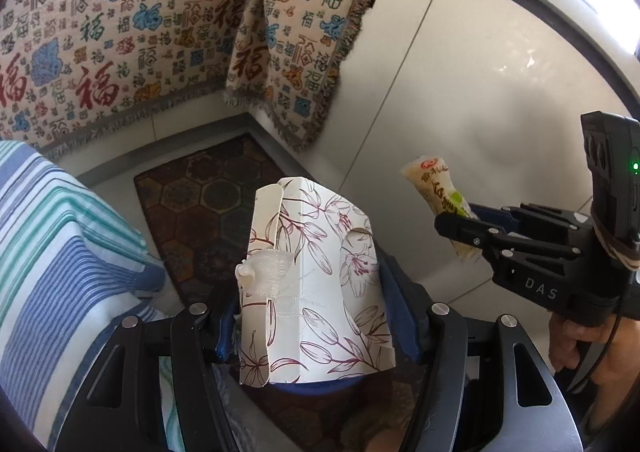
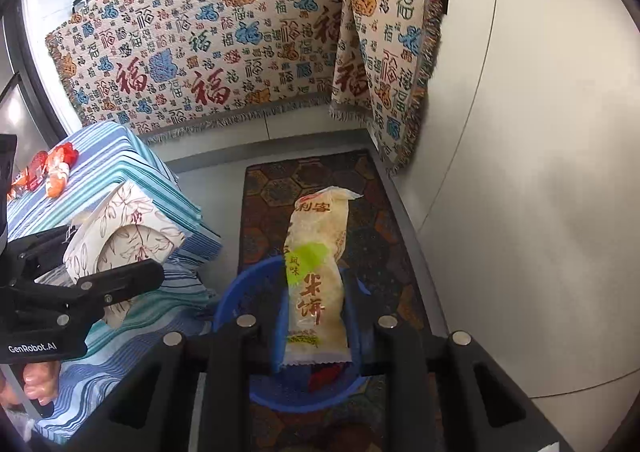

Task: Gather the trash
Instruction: 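Carry the box and cracker packet over the blue bin and open both grippers, then swing both tools back over the table toward the remaining wrappers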

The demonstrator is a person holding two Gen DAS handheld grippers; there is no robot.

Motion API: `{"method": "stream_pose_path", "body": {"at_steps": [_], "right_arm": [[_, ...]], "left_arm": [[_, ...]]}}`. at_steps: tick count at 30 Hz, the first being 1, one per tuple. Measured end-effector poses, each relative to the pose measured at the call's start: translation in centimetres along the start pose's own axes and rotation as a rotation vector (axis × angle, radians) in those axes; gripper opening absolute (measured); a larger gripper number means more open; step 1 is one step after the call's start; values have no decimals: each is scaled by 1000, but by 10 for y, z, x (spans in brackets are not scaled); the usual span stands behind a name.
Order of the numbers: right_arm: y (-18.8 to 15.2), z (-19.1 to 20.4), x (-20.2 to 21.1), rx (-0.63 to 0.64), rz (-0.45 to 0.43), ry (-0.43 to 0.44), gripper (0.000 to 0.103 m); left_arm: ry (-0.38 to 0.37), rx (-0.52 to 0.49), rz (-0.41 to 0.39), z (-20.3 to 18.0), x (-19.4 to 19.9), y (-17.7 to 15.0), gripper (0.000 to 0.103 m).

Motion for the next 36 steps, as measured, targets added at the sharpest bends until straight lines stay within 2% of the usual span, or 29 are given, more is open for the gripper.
{"method": "stream_pose_path", "body": {"at_steps": [11, 12, 13, 14, 15, 16, 22, 26, 29, 33, 36], "right_arm": [[-10, -9, -19, 21, 38, -18, 26], [-10, -9, -20, 28, 39, -16, 29], [-10, -9, -21, 32, 37, -17, 41], [-10, -10, -20, 32, 30, -22, 47], [-9, -10, -20, 30, 22, -20, 53], [-9, -9, -18, 32, 16, -17, 54], [-1, -5, -8, 45, -23, -25, 54], [7, 5, 4, 67, -71, -29, 55], [15, 19, 16, 92, -118, -23, 55], [26, 47, 33, 130, -187, -4, 57], [33, 82, 43, 155, -238, 43, 61]], "left_arm": [[-7, -7, 21, -5, -32, 4, 65], [-8, -7, 21, -4, -36, 5, 65], [-14, -7, 27, -3, -39, 6, 70], [-23, -5, 29, -2, -40, 6, 80], [-26, -6, 23, -2, -41, 7, 83], [-20, -8, 13, -1, -40, 8, 86], [-15, 12, -6, 4, -32, 12, 86], [-1, 28, -30, 11, -6, 10, 86], [11, 41, -54, 20, 28, 6, 86], [73, 50, -85, 44, 83, -11, 92], [157, 62, -97, 71, 124, -35, 96]]}}
Point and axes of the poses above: each gripper's, at about its wrist camera, not at the fingertips, and x roughly against the way its jaws point, z to its left, y to its top, the point moved 5 cm from there along -x, roughly the way its jaws point
